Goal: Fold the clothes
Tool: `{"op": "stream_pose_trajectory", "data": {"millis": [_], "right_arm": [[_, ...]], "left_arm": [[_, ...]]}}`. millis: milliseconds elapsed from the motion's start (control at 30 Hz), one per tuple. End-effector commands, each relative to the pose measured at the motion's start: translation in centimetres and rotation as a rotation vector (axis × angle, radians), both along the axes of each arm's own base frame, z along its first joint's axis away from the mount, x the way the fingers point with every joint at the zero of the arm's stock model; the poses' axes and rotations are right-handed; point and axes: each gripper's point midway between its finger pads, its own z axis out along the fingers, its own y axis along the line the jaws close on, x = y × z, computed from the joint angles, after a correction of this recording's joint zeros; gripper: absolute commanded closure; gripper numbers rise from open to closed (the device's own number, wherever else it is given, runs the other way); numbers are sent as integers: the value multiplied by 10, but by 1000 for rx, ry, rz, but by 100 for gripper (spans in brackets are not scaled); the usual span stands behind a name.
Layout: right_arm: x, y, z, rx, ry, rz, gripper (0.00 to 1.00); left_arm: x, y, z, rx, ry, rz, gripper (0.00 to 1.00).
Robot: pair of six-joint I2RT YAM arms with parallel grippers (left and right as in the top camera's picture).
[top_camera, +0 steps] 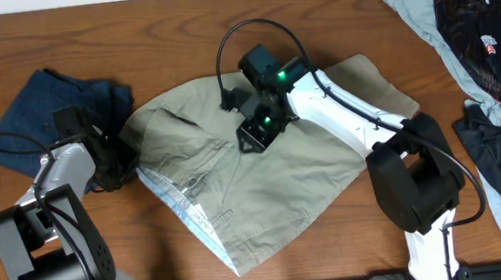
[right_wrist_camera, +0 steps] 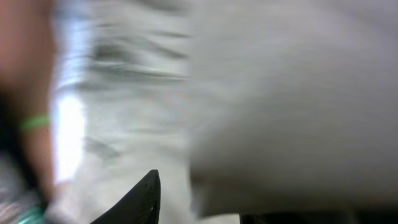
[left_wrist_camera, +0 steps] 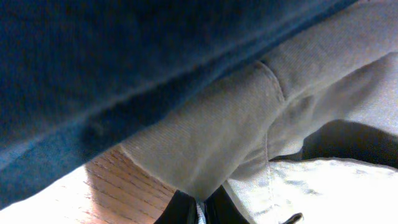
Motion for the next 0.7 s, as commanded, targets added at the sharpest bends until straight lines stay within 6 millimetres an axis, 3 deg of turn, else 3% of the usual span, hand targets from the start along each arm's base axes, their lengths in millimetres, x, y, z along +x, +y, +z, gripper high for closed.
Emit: {"op": "stream_pose_trajectory", "data": {"millis": [0, 200, 367, 533, 667], "right_arm": [[55, -45, -4, -215, -196, -217, 59], [118, -51, 44, -56, -301, -444, 41], [168, -70, 75, 38, -432, -533, 28], [189, -102, 71, 55, -414, -670, 26], [194, -109, 54, 45, -388, -680, 24]], "left_arm": [[0, 8, -4, 27, 18, 7, 93], [0, 8, -4, 27, 18, 7, 93], [0, 8, -4, 27, 18, 7, 94], [0, 8, -4, 27, 18, 7, 93], [0, 8, -4, 27, 18, 7, 93]]}}
